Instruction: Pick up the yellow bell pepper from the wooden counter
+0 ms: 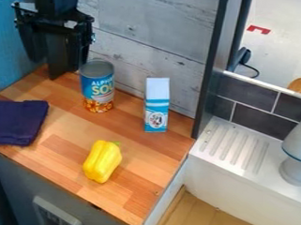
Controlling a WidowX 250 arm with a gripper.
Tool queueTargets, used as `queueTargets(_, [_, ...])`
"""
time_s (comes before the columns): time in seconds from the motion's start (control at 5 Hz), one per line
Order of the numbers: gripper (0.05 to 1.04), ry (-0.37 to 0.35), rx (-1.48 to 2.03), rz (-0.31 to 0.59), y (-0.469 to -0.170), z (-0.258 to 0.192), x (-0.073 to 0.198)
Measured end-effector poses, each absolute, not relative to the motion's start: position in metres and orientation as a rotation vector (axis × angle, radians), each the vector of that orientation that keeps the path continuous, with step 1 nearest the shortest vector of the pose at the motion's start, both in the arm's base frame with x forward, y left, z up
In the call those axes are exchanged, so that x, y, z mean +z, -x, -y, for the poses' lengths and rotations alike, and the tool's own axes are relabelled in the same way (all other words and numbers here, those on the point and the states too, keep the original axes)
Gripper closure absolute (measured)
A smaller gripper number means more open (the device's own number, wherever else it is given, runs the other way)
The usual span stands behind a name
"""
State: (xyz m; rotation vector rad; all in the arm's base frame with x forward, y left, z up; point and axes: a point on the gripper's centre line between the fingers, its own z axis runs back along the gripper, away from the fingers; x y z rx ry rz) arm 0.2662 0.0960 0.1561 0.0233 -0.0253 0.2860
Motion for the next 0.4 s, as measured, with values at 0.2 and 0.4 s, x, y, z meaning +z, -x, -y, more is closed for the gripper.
queueTargets(0.2, [0.075,-0.017,0.278,0.001,-0.264,-0.095,0.147])
queueTargets(0.4, [0.075,0.022,0.157,0.057,-0.249,-0.080,0.127])
